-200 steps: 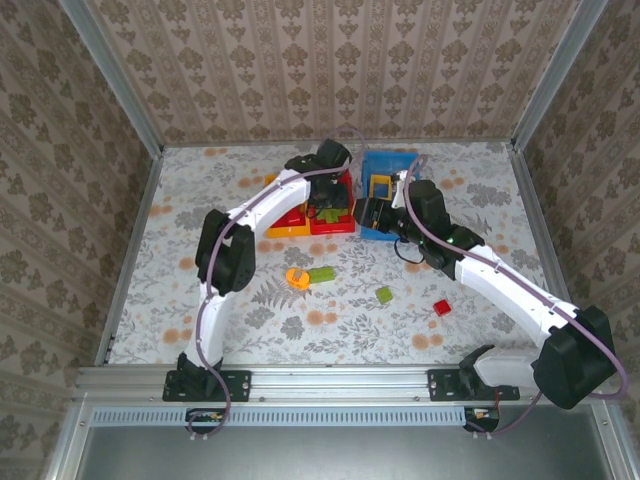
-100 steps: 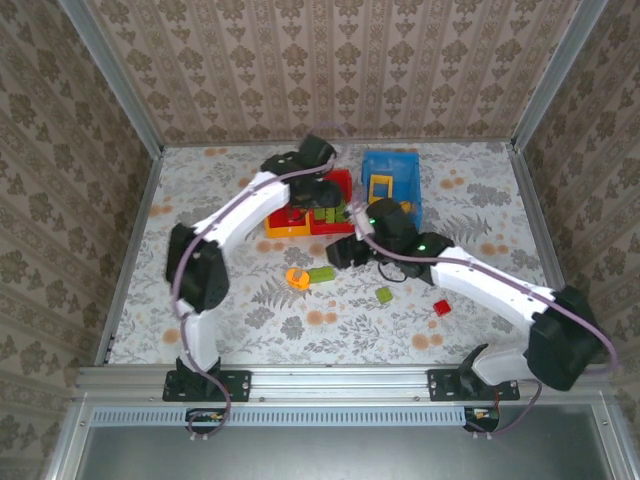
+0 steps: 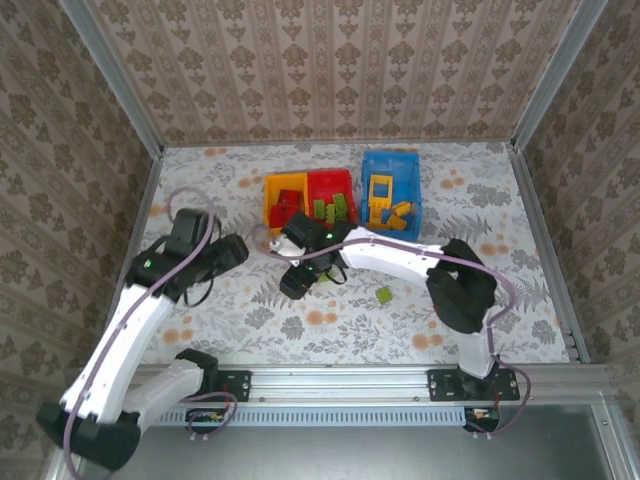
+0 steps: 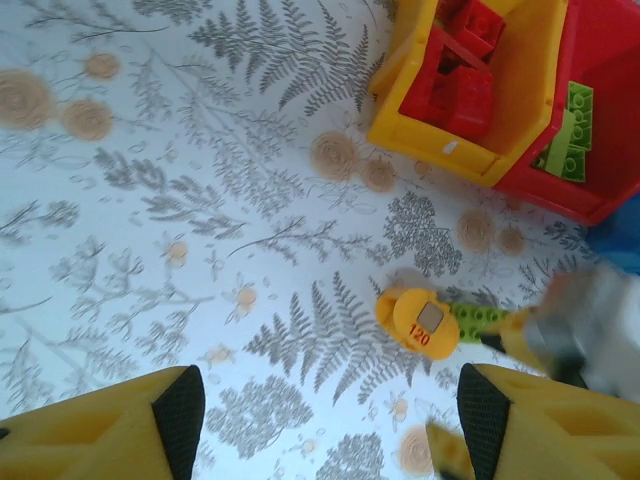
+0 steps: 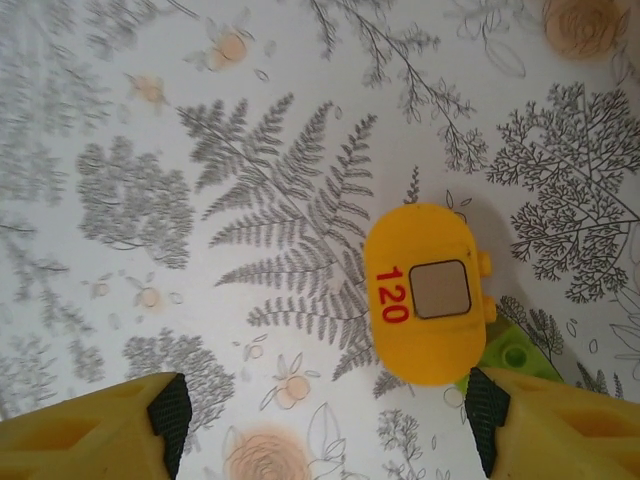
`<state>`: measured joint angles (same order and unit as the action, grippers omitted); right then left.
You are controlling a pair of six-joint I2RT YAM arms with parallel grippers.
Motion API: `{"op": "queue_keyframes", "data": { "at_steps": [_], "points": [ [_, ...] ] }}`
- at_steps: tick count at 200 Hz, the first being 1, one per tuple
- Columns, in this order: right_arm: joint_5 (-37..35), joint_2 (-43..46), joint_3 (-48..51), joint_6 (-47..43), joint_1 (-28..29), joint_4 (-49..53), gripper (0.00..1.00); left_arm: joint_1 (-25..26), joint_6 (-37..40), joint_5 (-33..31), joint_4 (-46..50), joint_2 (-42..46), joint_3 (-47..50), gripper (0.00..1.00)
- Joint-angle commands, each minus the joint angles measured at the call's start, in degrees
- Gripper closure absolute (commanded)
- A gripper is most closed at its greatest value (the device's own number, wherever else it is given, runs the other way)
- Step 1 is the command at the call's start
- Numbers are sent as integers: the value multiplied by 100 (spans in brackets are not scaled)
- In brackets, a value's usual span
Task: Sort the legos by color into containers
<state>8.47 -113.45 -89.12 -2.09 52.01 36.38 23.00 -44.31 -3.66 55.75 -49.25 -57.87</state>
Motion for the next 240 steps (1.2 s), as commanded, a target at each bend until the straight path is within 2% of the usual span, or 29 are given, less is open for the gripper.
{"op": "queue_keyframes", "data": {
  "at_steps": [1,30,81,144,162,177,202,225,240],
  "points": [
    [-372,-476,-524,-120,12,874,26,-33,-268,-190,743,634,212,29],
    [-669,-912,-894,-66,67,989,26,-47,-499,-222,1000,982,346,29],
    [-888,-1432,-1258,-32,169,1042,31,-37,-399,-181,910,926,194,30],
    [-841,-1739,-1499,215,222,1010,43,-37,-373,-48,773,935,257,31],
    [-772,-1753,-1586,285,244,1029,52,-37,-339,28,674,942,259,31],
    [-773,-1549,-1538,378,231,959,58,-33,-245,206,477,940,267,31],
    [-897,-739,-1158,590,99,674,63,-22,-17,835,-239,896,322,31],
    [-974,100,-615,935,-304,449,63,127,86,1262,-829,572,232,31],
    [-1016,624,-209,1169,-686,354,64,407,185,1382,-1157,224,82,31]
  ]
}}
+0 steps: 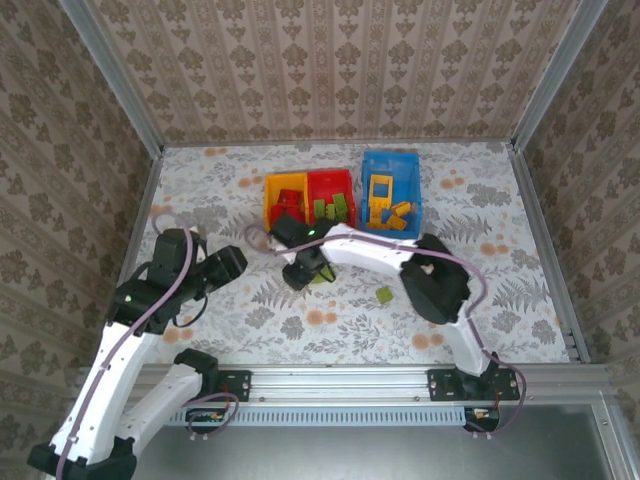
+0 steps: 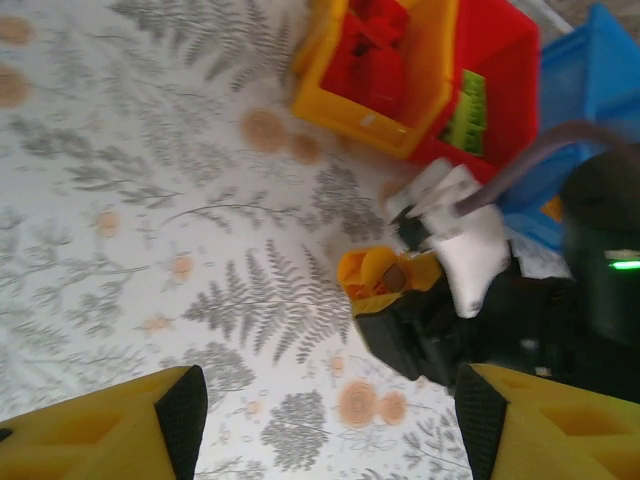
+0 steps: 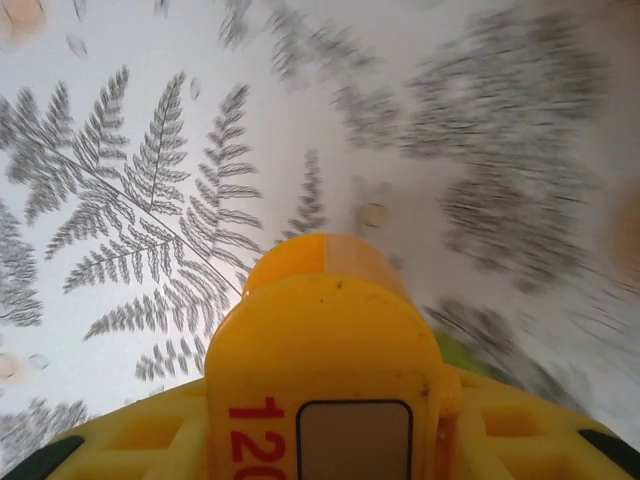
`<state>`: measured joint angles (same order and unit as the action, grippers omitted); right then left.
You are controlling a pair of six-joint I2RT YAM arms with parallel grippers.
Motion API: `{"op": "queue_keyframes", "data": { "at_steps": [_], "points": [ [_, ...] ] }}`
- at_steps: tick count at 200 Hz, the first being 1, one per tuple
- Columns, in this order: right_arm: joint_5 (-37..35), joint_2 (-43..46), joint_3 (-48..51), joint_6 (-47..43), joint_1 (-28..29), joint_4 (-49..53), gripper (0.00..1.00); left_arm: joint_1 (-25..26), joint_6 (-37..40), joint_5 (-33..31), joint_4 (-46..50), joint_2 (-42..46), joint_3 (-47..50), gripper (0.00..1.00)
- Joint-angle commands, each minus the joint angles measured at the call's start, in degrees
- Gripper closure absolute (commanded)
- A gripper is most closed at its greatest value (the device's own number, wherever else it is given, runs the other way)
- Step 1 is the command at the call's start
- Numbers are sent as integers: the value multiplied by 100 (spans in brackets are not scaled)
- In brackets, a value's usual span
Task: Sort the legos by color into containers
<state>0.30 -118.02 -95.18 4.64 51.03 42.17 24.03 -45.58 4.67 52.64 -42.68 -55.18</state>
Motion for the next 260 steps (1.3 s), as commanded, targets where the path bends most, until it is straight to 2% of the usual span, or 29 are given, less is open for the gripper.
{"op": "queue_keyframes", "data": {
  "at_steps": [1,24,42,65,86,106,128,164,222,260],
  "points": [
    [-206,1111,426,508,-609,-235,64,339,317,547,-867,-474,-204,31],
    [-271,1792,1070,898,-1369,-438,65,928,596,490,-1240,-1195,-594,31],
    [-249,2008,1347,1187,-1957,-537,66,1372,872,413,-1432,-1811,-985,31],
    [-254,1779,1237,1538,-2624,-463,65,1833,1312,404,-1580,-2584,-1586,31],
    [-147,1255,829,1703,-2965,-354,65,2184,1718,434,-1569,-3183,-2147,31],
    [-175,702,368,1804,-3100,-164,65,2428,2061,506,-1551,-3636,-2500,31],
    [-334,256,15,1901,-3185,94,59,2600,2404,626,-1547,-4002,-2710,30],
    [-420,206,120,1917,-3276,68,51,2785,2823,714,-1454,-4481,-2857,30],
    [-549,1015,175,1702,-3268,89,38,2957,2894,833,-1614,-4764,-2779,30],
    [-847,1905,402,1656,-3297,178,38,3103,3076,1035,-1722,-5115,-2911,29]
  ]
}}
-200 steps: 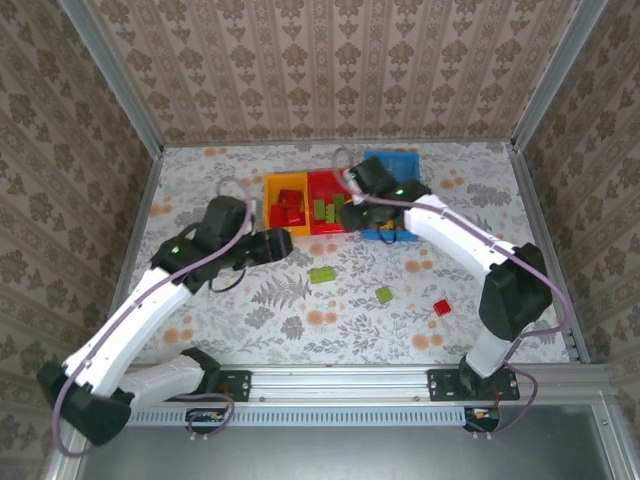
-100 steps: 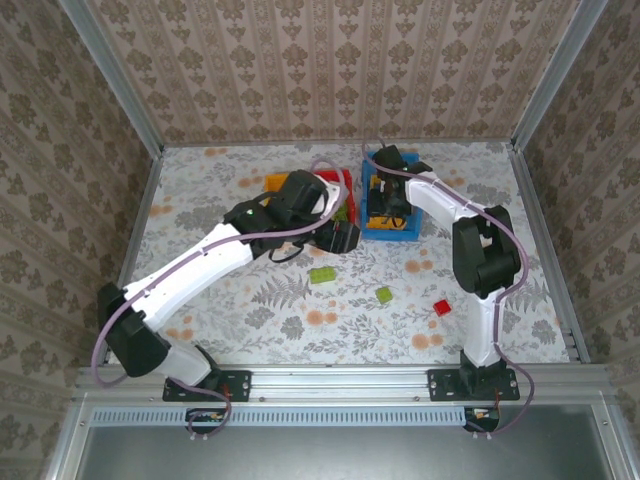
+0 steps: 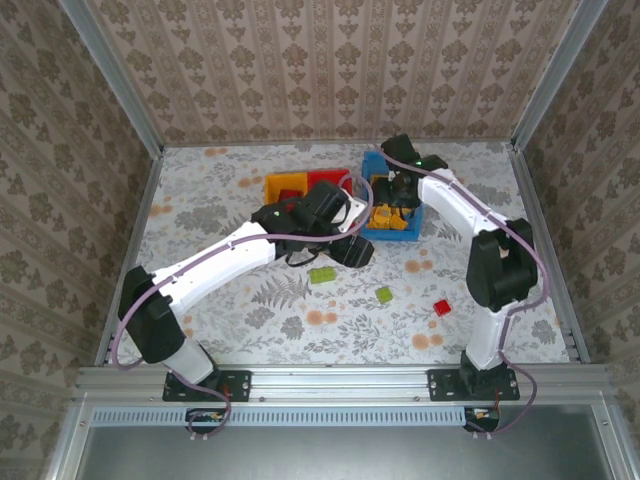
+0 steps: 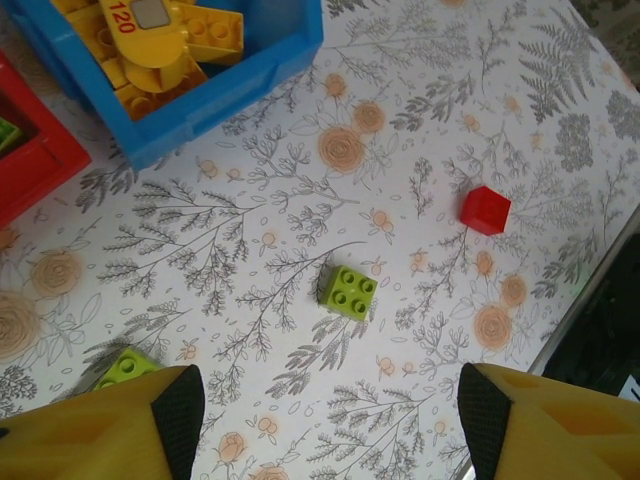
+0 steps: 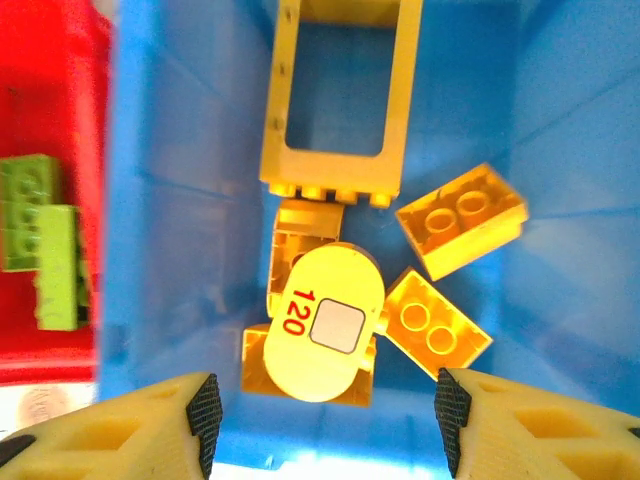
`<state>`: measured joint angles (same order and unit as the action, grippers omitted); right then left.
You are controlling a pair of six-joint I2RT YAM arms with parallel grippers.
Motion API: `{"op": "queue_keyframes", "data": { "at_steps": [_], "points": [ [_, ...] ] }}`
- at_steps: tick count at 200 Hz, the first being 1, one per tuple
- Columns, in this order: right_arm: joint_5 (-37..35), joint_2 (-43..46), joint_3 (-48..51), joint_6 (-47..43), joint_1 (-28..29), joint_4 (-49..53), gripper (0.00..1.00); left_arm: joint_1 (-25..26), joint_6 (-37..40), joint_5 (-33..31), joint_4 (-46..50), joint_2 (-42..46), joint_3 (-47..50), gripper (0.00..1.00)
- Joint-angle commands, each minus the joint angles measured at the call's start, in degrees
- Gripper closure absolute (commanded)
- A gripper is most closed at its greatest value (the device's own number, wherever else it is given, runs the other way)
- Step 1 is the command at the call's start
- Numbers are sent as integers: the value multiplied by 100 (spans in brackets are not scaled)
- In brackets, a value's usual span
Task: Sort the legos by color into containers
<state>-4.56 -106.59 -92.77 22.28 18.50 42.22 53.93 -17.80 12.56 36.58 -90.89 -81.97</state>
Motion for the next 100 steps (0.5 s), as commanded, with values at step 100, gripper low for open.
{"op": "queue_keyframes", "data": {
  "at_steps": [100],
  "points": [
    [-497,4701,2738,1799,-1181,658,29,1688,1260,-324,140,-3251,-2479,20]
  ]
}}
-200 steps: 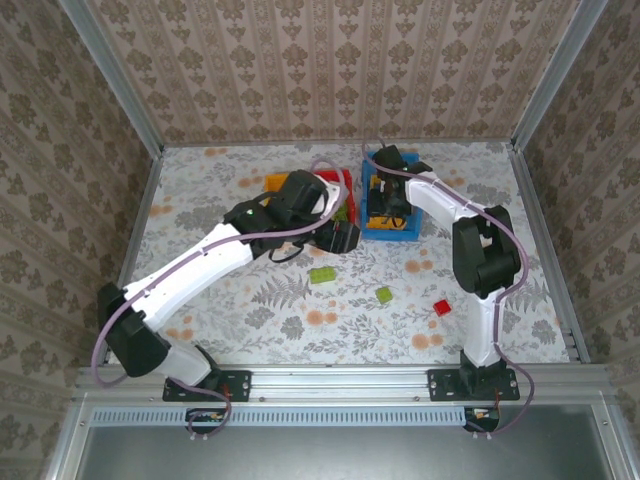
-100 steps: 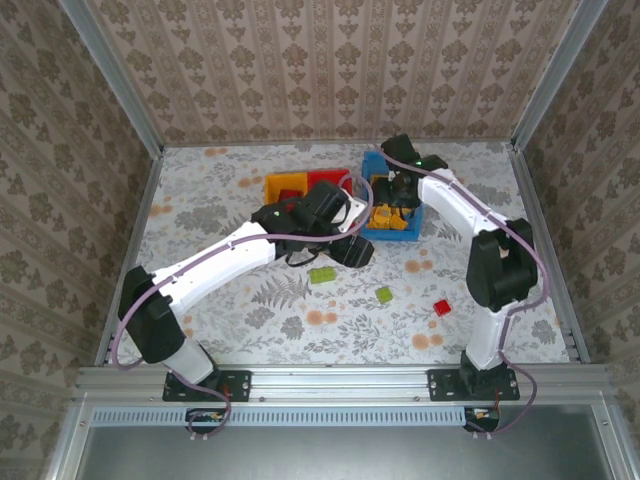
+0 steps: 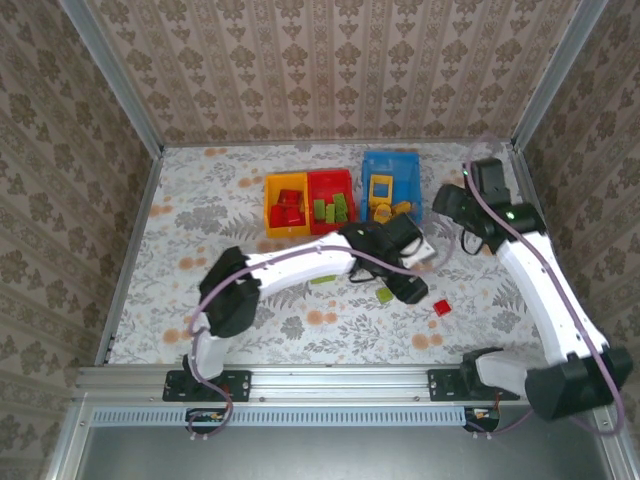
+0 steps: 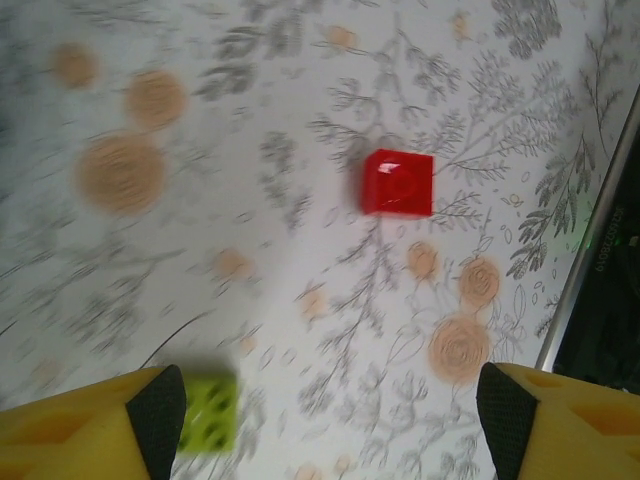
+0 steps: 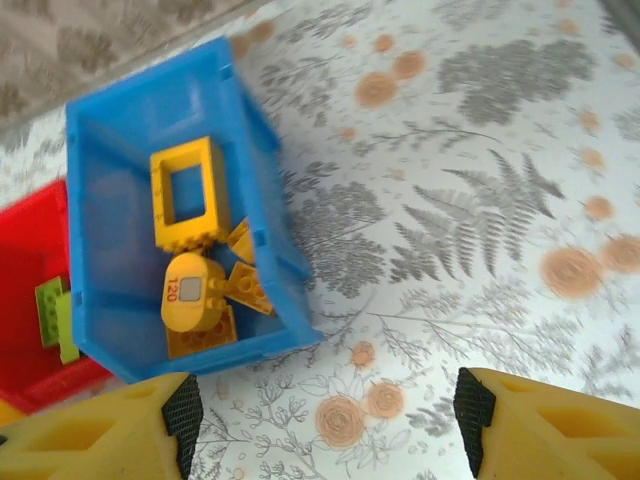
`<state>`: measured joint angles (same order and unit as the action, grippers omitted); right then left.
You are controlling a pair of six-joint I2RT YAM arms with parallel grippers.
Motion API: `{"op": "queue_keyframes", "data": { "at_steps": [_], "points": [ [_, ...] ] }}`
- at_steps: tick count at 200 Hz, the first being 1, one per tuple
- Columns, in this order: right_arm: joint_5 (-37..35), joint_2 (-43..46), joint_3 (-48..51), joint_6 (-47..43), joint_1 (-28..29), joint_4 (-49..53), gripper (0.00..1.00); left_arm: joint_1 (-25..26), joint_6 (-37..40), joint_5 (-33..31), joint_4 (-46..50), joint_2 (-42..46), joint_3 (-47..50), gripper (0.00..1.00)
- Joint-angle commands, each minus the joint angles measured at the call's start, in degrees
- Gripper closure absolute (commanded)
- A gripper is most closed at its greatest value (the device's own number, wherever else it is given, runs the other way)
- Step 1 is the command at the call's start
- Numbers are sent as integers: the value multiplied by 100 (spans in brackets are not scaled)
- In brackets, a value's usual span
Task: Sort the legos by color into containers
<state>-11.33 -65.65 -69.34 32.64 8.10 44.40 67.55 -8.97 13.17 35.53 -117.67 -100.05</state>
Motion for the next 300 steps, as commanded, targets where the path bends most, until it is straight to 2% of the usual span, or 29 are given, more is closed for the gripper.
{"op": "queue_keyframes", "data": {
  "at_steps": [1,33,38,46,106,125,155,189,207,227,248,285,300],
  "points": [
    [182,624,399,780,-141,456,29,341,382,-399,262,-613,-708,20],
    [117,1235,329,861,-291,1163,26,652,395,-653,442,-1536,-1592,18],
    [114,1301,281,822,-347,1243,25,686,405,-684,456,-1635,-1698,10],
    [123,1370,203,752,-440,1359,25,734,404,-791,520,-1827,-1874,8],
    [379,1453,-62,535,-696,1591,24,786,247,-1365,723,-2578,-2575,10],
    [438,1458,-36,521,-696,1590,25,816,221,-1371,751,-2758,-2737,18],
    [460,1474,-9,455,-697,1595,26,872,126,-1245,725,-2917,-2864,42],
    [513,1450,-43,412,-704,1582,26,874,93,-1055,666,-2994,-2932,56],
    [568,1428,-111,346,-704,1566,28,881,49,-1088,684,-2926,-2931,63],
    [690,1384,-255,258,-704,1543,29,827,-73,-1282,639,-2672,-2790,64],
    [909,1347,-467,102,-700,1445,31,652,-333,-1421,374,-2080,-2233,66],
    [2101,1335,-692,-328,-645,757,31,-22,-957,-1516,-92,-658,-807,66],
    [2452,1343,-699,-579,-417,463,32,-340,-1151,-1577,-181,-53,-230,66]
  ]
}}
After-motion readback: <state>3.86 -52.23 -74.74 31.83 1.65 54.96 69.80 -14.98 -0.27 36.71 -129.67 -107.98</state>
